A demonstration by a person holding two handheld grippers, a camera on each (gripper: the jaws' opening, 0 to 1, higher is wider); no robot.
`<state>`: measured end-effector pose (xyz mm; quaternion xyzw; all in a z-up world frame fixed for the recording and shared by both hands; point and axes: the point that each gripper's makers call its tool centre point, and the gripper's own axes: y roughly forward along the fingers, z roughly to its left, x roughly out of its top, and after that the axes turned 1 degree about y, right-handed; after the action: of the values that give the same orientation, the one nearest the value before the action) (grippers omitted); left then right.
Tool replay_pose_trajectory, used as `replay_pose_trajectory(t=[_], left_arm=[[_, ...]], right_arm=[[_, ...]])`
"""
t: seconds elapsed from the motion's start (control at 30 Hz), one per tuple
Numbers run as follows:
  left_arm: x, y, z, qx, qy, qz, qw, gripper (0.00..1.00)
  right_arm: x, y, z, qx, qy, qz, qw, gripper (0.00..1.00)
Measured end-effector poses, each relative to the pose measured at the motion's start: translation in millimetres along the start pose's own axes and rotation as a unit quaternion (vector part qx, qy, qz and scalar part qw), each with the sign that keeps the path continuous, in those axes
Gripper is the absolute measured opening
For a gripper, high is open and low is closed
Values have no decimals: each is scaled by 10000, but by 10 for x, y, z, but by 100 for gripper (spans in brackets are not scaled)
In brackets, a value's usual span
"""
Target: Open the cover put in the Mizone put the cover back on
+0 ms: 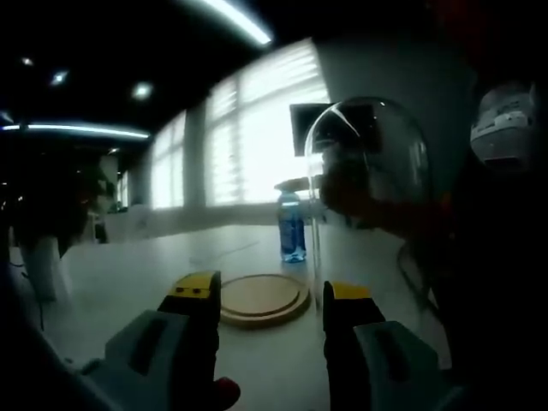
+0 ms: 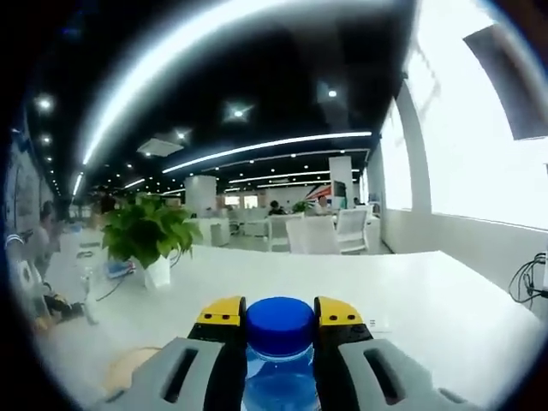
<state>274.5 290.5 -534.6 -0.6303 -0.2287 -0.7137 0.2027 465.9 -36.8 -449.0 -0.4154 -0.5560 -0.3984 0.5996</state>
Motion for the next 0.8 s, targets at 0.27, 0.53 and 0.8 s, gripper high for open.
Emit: replay_pose_trajectory(t=[0.27, 0.53, 0.8], left_arm=[[3, -1, -6, 0, 1, -9, 10000, 39], [6, 0, -11, 2, 2, -12, 10000, 39], [6, 1, -11, -1, 10, -9, 10000, 39]], right_arm=[[-6, 7, 107, 130, 23, -72, 9999, 22], [-9, 21, 300, 417, 6, 10, 9991, 22], [-12, 15, 461, 621, 0, -54, 9981, 22]])
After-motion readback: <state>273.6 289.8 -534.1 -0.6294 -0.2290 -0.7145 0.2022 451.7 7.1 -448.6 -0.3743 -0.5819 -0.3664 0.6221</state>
